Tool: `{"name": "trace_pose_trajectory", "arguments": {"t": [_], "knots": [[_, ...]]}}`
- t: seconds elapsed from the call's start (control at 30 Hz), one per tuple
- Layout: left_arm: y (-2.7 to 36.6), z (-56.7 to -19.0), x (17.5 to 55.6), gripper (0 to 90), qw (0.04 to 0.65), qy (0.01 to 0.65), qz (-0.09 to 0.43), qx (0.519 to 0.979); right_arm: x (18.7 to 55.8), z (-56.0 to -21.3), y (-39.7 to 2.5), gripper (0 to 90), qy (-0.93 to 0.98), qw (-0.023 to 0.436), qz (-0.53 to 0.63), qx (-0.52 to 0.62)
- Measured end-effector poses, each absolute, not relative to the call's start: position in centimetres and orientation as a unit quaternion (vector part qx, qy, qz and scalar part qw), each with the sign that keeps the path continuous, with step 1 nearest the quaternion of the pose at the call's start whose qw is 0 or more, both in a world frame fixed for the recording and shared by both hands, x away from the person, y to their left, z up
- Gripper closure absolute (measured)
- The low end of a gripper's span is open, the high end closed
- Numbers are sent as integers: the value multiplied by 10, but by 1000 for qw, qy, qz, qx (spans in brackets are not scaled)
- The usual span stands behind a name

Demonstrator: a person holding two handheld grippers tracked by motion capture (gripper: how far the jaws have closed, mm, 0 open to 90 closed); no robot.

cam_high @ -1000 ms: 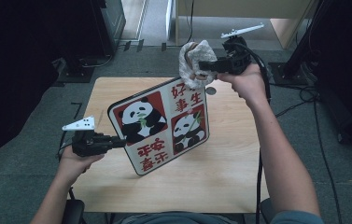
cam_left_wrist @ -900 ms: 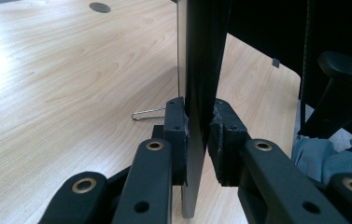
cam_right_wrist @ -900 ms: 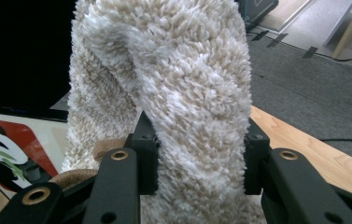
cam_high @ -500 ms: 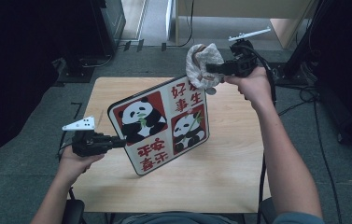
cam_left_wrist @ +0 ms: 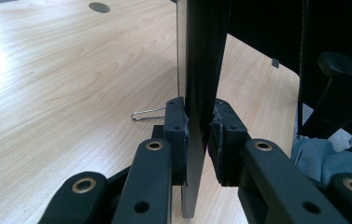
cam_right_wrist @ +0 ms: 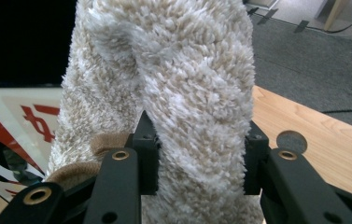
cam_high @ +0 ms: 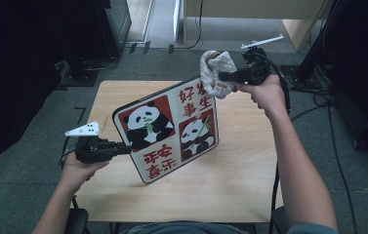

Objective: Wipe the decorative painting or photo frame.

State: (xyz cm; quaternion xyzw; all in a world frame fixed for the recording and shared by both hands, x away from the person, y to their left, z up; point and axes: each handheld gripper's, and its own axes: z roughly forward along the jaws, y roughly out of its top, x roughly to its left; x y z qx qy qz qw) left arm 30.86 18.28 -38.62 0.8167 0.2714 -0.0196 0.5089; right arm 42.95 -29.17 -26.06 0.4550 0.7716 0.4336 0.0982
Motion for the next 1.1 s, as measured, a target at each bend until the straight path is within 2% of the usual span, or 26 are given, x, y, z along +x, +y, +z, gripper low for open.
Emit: {"name": "trace_pose_trajectory", "arguments": {"t": [1.1], "knots": [[182, -387, 309, 789, 511, 269, -22, 816, 424, -309, -301, 615, 769, 77, 426, 470]]}}
